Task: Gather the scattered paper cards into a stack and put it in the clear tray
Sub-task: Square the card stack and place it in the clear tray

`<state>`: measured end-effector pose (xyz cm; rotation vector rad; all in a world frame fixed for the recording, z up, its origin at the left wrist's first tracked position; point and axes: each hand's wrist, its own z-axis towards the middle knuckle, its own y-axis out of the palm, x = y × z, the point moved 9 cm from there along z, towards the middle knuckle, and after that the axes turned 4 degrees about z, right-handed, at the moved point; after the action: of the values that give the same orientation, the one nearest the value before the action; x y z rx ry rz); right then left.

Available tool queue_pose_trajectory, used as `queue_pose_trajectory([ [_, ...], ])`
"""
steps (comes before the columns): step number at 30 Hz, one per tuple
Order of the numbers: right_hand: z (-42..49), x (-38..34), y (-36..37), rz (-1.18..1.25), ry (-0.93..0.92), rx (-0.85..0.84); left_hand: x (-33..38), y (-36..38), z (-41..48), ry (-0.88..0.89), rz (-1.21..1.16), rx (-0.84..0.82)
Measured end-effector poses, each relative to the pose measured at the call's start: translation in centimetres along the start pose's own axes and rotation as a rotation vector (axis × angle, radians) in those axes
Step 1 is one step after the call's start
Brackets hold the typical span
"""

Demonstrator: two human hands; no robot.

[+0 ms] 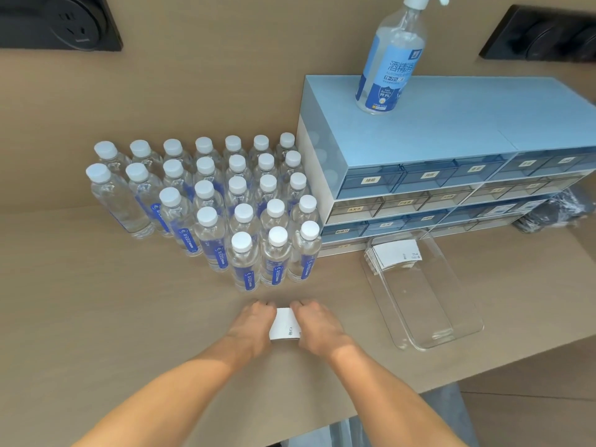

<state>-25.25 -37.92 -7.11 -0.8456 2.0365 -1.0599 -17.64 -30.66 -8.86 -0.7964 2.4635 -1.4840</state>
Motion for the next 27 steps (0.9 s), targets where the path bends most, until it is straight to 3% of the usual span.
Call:
queue_pose_trajectory([
  [8, -3.1, 1.6, -2.8, 0.018, 0.103, -0.022, 2.8, -2.5, -1.1, 0.093, -0.061, -0.016],
  [16, -6.4, 6.9, -9.8, 0.024, 0.119, 0.096, 10.0, -8.9, -0.4, 0.181, -0.026, 0.059],
  [27, -9.0, 21.1, -15.3, -0.016, -0.005, 0.143, 24.7, -11.6, 4.5, 0.049, 0.043, 0.114],
])
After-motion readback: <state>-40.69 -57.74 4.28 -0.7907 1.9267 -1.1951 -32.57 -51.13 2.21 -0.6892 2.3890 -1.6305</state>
